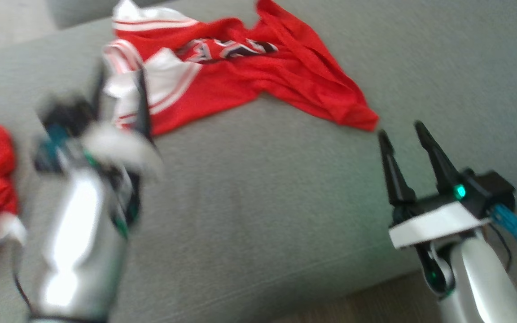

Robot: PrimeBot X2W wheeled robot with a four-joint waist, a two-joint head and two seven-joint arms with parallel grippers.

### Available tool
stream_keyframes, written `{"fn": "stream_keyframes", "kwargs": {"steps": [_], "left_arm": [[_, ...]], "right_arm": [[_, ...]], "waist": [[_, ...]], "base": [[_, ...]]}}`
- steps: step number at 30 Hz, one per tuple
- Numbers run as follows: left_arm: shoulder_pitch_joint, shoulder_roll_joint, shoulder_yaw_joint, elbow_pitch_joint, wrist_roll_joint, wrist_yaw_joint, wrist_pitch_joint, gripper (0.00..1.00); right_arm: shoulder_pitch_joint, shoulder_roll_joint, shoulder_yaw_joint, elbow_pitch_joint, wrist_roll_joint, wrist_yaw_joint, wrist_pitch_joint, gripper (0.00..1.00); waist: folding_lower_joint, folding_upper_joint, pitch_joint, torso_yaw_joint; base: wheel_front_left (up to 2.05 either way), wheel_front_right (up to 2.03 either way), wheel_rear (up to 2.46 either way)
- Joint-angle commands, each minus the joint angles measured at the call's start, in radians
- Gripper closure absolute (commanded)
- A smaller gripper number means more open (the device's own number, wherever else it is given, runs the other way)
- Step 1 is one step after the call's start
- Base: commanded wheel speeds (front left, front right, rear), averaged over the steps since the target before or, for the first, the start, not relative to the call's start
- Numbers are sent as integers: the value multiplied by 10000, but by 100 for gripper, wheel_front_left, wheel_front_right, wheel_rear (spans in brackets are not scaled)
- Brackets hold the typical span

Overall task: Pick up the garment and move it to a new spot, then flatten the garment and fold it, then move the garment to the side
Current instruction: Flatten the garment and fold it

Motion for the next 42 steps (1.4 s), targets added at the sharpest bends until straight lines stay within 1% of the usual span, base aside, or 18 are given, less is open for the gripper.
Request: {"fn": "stream_keyframes", "kwargs": {"steps": [1, 2, 4, 8, 12, 17, 20, 22, 25, 32, 35, 36, 38, 39, 40, 41, 42], "left_arm": [[738, 26, 193, -1014, 390, -1, -58, 0], [1343, -102, 129, -1345, 555, -10, -58, 0], [2356, -311, 117, -1815, 912, 170, -59, 0], [3727, -674, 284, -2547, 1255, 456, -59, 0], [4424, -836, 481, -3016, 1304, 582, -60, 0], [4566, -877, 661, -3141, 1457, 566, -60, 0], [4292, -884, 849, -2981, 1620, 535, -60, 0], [3916, -795, 962, -2563, 1767, 524, -60, 0], [2978, -539, 1036, -1499, 1930, 474, 8, 0], [348, 45, 1106, 932, 1974, 97, 740, 0], [-453, 253, 1166, 1861, 2017, 171, 945, 0], [-863, 355, 1215, 2427, 2001, 207, 1022, 0], [-1193, 390, 1190, 2895, 1983, 127, 1012, 0], [-1334, 390, 1143, 3103, 1972, 13, 1003, 21], [-1470, 396, 1082, 3267, 1977, -115, 925, 90], [-1587, 411, 1013, 3407, 2011, -204, 812, 100], [-1687, 423, 947, 3517, 2050, -272, 684, 100]], "right_arm": [[245, 5, -44, -420, -94, -2, -88, 0], [418, 5, -109, -434, -83, -2, -86, 0], [761, 5, -175, -421, -78, -2, -77, 0], [1187, 5, -233, -415, -56, -2, -78, 0], [1209, 5, -226, -452, 42, -2, -42, 0], [1087, 5, -72, -597, 34, -2, 38, 0], [954, 5, 28, -721, 55, -2, 49, 0], [867, 5, 123, -796, 79, -2, 53, 0], [750, 5, 270, -890, 86, -2, 47, 0], [423, 5, 449, -1053, 113, -2, -2, 0], [337, 5, 465, -1025, 151, -2, -31, 0], [306, 5, 493, -1000, 199, -2, -48, 0], [298, 5, 499, -974, 233, -2, -61, 0], [295, 5, 498, -960, 246, -2, -66, 0], [291, 5, 495, -942, 255, -2, -71, 0], [285, 5, 495, -919, 260, -2, -75, 0], [278, 5, 494, -891, 260, -2, -78, 0]], "waist": [[0, 0, -698, 805], [0, 0, -813, 932], [0, 0, -1034, 1149], [0, 0, -1328, 1314], [0, 0, -1375, 1336], [0, 0, -1232, 1199], [0, 0, -940, 982], [0, 0, -650, 786], [0, 0, -178, 499], [0, 0, 927, -229], [0, 0, 1151, -454], [0, 0, 1225, -567], [0, 0, 1254, -626], [0, 0, 1265, -644], [0, 0, 1273, -655], [0, 0, 1266, -660], [0, 0, 1251, -660]], "base": [[0, 0, 0], [0, 0, 0], [0, 0, 0], [0, 0, 0], [0, 0, 0], [0, 0, 0], [0, 0, 0], [0, 0, 0], [0, 0, 0], [0, 0, 0], [0, 0, 0], [0, 0, 0], [0, 0, 0], [0, 0, 0], [0, 0, 0], [0, 0, 0], [0, 0, 0]]}}
